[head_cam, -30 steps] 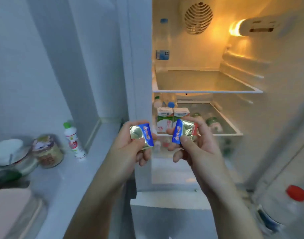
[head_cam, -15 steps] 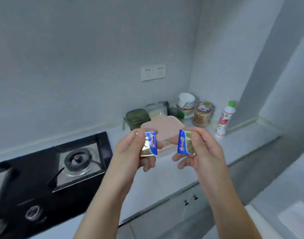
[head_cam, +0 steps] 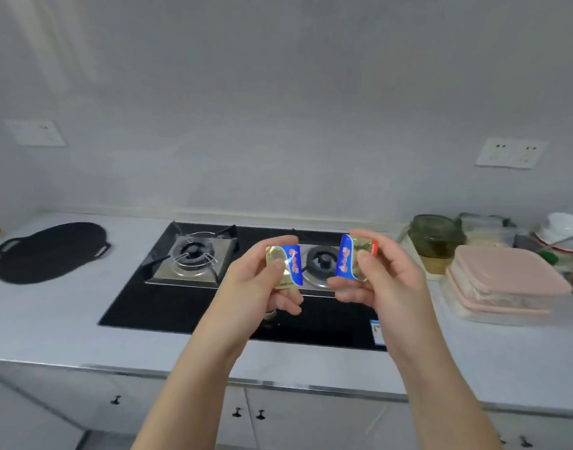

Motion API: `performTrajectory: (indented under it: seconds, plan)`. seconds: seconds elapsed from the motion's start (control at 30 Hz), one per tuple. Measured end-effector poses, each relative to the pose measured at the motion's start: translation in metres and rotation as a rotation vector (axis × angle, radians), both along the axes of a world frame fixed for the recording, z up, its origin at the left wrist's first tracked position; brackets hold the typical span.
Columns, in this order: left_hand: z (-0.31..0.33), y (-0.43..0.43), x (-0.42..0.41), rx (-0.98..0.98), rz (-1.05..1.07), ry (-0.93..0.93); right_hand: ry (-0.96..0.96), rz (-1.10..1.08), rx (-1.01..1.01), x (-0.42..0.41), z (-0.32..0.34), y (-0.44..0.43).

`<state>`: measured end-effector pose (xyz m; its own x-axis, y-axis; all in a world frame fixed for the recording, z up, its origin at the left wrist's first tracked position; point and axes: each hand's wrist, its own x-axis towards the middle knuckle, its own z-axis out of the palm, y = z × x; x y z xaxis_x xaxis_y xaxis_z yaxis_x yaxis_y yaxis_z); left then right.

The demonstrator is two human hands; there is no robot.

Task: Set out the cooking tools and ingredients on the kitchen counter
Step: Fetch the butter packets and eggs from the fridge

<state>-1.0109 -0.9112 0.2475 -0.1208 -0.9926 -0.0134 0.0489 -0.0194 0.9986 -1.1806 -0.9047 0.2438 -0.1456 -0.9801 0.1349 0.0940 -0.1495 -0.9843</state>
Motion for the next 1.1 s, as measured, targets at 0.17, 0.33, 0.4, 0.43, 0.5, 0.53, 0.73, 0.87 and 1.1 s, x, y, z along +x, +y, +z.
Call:
performTrajectory:
  seconds: [0.17, 0.33, 0.4, 0.43, 0.5, 0.53, 0.73, 0.87, 1.1]
  plan:
    - [-0.001, 0.008, 0.117, -0.011, 0.188, 0.039, 0.088, 0.095, -0.001, 0.111, -0.009, -0.008]
    - [-0.009, 0.015, 0.201, 0.02, 0.302, 0.071, 0.108, 0.229, 0.019, 0.194, -0.016, -0.024]
    - [-0.015, 0.014, 0.228, 0.022, 0.358, 0.06, 0.126, 0.289, 0.021, 0.223, -0.019, -0.033]
    - [-0.018, 0.012, 0.243, 0.027, 0.391, 0.056, 0.138, 0.324, 0.023, 0.24, -0.021, -0.04]
    - [-0.024, 0.008, 0.267, 0.037, 0.447, 0.038, 0.163, 0.374, 0.036, 0.265, -0.026, -0.052]
    - [-0.026, 0.005, 0.28, 0.042, 0.472, 0.03, 0.17, 0.399, 0.041, 0.279, -0.03, -0.06]
    - [-0.036, -0.031, 0.37, 0.05, 0.652, -0.032, 0.163, 0.524, 0.06, 0.381, -0.046, -0.122]
    - [-0.04, -0.056, 0.424, 0.079, 0.778, -0.076, 0.161, 0.566, 0.068, 0.442, -0.05, -0.165]
    - [-0.07, -0.076, 0.505, 0.128, 0.956, -0.019, 0.285, 0.71, 0.116, 0.526, -0.069, -0.206]
